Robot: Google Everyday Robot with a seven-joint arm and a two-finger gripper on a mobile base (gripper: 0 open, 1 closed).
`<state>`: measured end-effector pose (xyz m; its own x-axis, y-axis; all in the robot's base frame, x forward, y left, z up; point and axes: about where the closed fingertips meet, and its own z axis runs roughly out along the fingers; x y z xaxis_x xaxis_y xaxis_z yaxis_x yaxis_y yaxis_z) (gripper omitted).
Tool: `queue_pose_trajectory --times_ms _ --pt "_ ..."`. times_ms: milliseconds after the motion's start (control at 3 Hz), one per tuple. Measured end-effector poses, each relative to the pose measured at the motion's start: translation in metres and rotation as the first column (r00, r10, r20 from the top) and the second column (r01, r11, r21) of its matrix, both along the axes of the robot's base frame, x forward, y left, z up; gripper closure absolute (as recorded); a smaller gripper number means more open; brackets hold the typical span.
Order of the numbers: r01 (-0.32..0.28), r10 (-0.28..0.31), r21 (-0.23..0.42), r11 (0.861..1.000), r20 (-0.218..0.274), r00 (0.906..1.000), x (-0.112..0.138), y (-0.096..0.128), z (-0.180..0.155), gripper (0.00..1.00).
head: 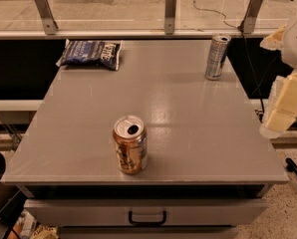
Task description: Move orange can near blue chip bag
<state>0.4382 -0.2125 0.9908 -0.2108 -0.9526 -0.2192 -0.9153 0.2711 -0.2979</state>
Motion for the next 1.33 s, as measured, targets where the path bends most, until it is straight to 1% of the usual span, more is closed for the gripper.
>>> queue_pose_trajectory --times_ms 333,667,1000,1333 --pt "0.000 0.000 0.000 1.000 0.000 1.0000 0.000 0.000 0.000 0.00" --pt "-0.024 0.023 0.087 0.996 0.012 0.9997 0.000 0.008 -0.004 0.00" --pt "-0.076 0.067 0.243 0.967 0.047 0.9967 0.001 0.019 -0.023 0.00" --pt "-0.141 0.119 0.413 0.900 0.079 0.9897 0.000 0.046 -0.042 0.00"
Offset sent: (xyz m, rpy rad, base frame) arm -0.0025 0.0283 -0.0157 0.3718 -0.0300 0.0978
